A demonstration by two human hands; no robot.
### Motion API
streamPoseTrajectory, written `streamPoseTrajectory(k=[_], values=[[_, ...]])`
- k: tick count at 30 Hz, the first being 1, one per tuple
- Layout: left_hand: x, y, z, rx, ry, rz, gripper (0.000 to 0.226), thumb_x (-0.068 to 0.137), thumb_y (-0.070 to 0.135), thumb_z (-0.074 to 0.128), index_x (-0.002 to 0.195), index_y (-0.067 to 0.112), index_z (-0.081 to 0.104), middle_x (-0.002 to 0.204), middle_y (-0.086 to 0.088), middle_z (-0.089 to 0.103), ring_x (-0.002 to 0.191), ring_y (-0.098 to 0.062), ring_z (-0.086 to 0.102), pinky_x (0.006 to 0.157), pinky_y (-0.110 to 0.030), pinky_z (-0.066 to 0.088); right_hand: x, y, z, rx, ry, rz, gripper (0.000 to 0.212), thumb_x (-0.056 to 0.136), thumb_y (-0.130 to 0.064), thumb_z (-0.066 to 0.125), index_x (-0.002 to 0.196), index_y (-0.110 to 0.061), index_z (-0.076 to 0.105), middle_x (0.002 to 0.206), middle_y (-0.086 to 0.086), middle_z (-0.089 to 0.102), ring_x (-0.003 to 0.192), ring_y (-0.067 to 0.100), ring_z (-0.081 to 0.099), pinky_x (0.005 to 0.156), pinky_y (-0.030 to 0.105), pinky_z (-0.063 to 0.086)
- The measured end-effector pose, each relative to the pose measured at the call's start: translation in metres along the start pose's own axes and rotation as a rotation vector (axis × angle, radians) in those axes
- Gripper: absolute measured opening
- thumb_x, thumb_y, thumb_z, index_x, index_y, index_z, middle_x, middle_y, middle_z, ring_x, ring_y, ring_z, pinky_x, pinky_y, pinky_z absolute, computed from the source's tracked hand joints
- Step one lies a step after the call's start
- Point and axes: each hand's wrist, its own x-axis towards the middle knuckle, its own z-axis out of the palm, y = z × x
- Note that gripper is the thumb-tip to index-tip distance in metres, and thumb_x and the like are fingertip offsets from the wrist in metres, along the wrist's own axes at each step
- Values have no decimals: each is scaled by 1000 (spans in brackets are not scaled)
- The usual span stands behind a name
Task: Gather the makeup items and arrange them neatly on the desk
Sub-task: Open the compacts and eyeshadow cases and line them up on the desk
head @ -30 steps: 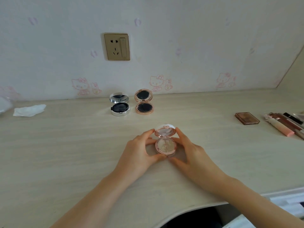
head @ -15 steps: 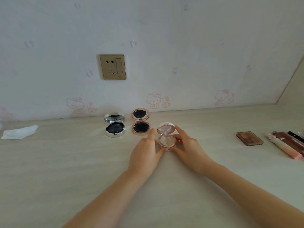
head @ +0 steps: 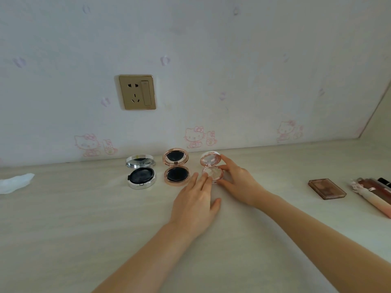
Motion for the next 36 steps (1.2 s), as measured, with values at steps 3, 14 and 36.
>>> streamPoseTrajectory(k=[3,14,36], values=[[4,0,3,35,0,-9,65,96,47,37,151,16,20,159,2,18,147,-18,9,117,-29,15,4,3,-1,17,-11,13,66,89,-27,64,144,-26,29,123,-8,63,109,4,47,76,-9,25],[9,-1,8,-6,-5,-45,64,96,46,37,151,18,19,160,1,14,147,-19,12,118,-30,14,10,7,2,2,-8,38,72,89,-32,63,147,-27,22,130,-8,59,116,13,51,77,-1,26],[10,120,13,-144,-61,102,35,89,4,42,122,10,53,115,-11,61,119,-26,48,86,-41,49,-127,41,-141,-553,-63,187,54,96,-30,49,146,-22,30,144,1,43,134,19,35,110,33,31]])
